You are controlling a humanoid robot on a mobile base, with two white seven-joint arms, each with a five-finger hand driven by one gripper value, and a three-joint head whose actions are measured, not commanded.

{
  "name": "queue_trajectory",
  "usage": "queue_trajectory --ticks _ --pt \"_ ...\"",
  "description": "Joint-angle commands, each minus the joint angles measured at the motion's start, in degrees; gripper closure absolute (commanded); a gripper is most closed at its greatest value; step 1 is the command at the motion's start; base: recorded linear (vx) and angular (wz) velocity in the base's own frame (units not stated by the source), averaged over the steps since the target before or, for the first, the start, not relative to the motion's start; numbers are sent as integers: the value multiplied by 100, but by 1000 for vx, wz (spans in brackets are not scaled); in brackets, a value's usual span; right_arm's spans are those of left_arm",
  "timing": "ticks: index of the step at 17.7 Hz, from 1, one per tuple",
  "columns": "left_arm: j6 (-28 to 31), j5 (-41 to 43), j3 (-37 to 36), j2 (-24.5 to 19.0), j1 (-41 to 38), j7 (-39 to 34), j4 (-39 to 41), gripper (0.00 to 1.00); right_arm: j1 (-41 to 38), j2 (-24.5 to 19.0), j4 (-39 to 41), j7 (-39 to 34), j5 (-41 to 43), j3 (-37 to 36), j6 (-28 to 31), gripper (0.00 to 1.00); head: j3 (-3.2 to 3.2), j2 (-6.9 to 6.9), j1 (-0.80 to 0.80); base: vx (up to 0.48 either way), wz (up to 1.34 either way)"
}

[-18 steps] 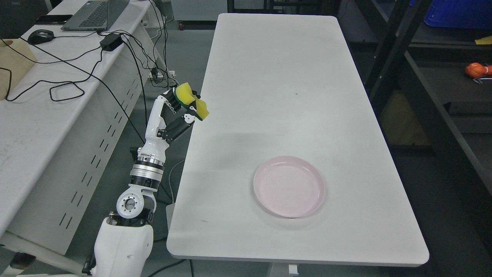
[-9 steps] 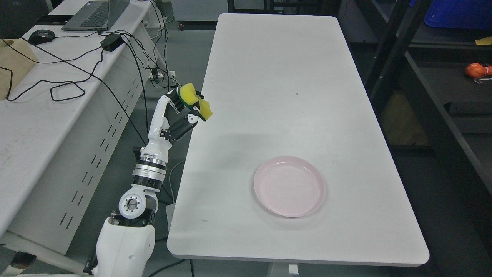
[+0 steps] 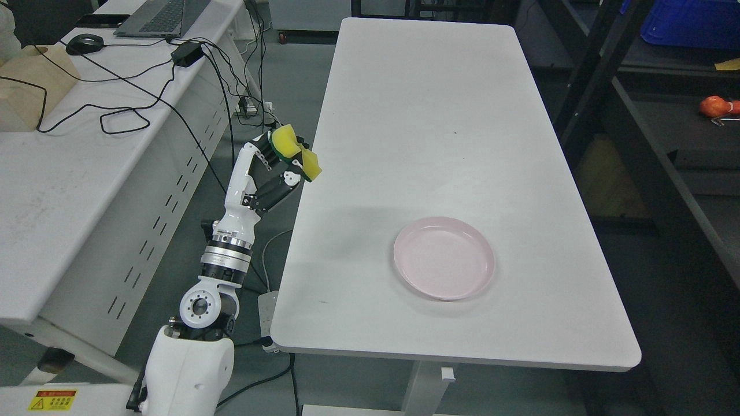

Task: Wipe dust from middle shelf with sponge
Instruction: 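Turn toward the metal shelf holding the sponge in the left hand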

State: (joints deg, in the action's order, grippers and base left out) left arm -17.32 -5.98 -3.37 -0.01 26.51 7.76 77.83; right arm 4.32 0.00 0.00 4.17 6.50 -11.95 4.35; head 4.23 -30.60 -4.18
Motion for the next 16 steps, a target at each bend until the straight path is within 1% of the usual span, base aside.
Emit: queue_trajectory --ticks 1,6,16 --pt "0 0 -58 -99 -5 15 31 100 -1 100 100 4 0 0 5 0 0 0 0 -206 30" --pt "0 0 -102 -99 4 15 40 100 -1 100 100 4 0 0 5 0 0 0 0 -230 -242" --pt "62 0 -146 -99 -5 15 40 100 -1 100 100 4 0 0 5 0 0 0 0 -271 -811"
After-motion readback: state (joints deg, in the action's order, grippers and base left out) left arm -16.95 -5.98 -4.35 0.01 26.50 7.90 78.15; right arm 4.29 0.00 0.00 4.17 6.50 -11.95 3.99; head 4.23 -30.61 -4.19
